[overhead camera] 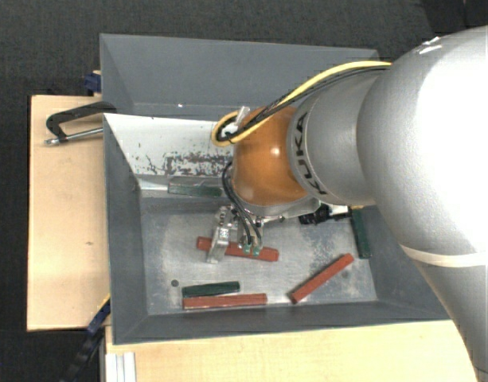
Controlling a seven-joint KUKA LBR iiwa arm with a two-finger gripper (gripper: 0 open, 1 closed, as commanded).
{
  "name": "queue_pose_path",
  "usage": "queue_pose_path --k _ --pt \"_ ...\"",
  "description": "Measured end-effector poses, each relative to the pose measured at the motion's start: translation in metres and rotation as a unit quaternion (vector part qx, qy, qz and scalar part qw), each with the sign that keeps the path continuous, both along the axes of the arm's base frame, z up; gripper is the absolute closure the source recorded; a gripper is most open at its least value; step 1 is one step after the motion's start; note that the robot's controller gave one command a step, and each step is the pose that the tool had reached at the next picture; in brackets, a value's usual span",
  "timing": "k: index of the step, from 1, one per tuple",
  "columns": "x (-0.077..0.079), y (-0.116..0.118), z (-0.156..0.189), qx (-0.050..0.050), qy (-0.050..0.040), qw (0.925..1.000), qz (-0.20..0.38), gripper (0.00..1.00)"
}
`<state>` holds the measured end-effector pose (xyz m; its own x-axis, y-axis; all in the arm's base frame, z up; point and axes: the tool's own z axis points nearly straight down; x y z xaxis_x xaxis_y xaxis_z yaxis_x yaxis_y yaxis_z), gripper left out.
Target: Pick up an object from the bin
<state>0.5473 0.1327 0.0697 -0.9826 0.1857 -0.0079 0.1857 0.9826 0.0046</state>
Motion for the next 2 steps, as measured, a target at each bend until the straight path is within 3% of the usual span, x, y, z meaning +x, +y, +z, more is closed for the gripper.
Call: queue_pose_path --k 2 --pt "-0.003 0.0 0.034 -0.001 0.0062 1.0 0.0 1.0"
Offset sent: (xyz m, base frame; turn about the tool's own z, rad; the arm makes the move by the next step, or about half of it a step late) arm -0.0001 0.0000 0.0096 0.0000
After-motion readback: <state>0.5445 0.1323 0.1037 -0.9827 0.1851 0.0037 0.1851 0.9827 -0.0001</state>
